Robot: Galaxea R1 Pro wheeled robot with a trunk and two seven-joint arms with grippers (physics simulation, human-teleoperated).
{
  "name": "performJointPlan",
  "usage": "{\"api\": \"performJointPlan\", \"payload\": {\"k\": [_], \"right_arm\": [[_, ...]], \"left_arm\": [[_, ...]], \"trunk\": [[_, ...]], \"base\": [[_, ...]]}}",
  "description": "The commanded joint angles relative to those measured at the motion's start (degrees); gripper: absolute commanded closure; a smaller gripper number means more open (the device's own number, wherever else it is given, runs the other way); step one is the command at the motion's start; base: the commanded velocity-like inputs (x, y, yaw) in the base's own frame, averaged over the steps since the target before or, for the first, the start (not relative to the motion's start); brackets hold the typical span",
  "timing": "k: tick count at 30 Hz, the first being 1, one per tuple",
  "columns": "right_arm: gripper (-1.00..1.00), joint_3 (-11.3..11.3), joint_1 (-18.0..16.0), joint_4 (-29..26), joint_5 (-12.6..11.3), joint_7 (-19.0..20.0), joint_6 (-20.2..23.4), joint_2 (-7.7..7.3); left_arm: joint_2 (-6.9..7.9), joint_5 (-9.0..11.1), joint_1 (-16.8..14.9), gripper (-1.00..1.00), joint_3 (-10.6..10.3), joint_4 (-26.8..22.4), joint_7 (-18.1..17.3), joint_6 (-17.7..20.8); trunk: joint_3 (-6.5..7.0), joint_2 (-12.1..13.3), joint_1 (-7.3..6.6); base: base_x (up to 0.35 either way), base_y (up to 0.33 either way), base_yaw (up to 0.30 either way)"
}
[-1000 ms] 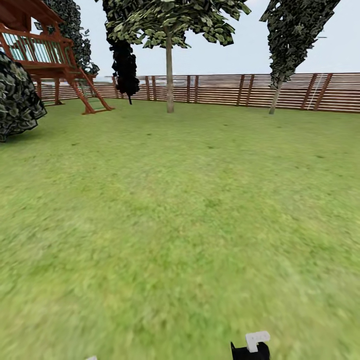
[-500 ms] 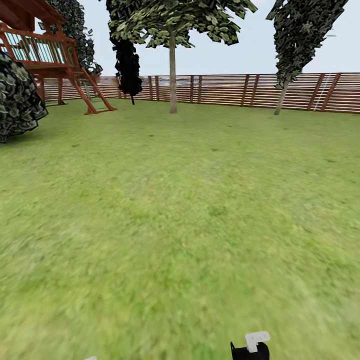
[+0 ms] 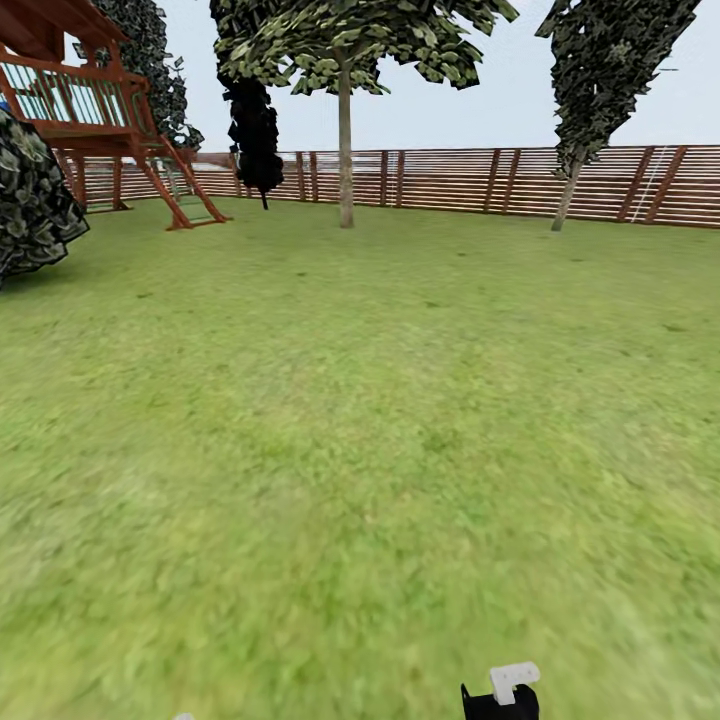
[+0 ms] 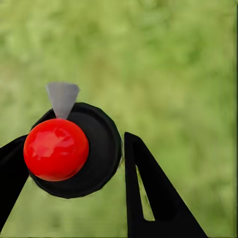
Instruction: In the garden, pick up the pesticide atomizer on the floor and spray pesticide onto both trees until each tree trunk is fully covered.
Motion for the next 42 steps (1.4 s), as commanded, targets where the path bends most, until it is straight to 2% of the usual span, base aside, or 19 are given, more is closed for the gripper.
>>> {"api": "performJointPlan", "payload": {"k": [1, 42], "right_arm": [[-1.00, 0.5, 0.0, 0.0, -0.4, -0.2, -0.1, 0.00], [-1.00, 0.5, 0.0, 0.0, -0.4, -0.2, -0.1, 0.00]], "left_arm": [[0.01, 0.2, 0.0, 1.00, -0.5, 0.0, 0.3, -0.1], [0.01, 0.2, 0.0, 1.00, -0.5, 0.0, 0.3, -0.2]], "trunk": [[-0.05, 0.0, 0.03], [-0.05, 0.0, 0.03]], "base": [[0.340, 0.000, 0.000], [0.340, 0.000, 0.000]]}}
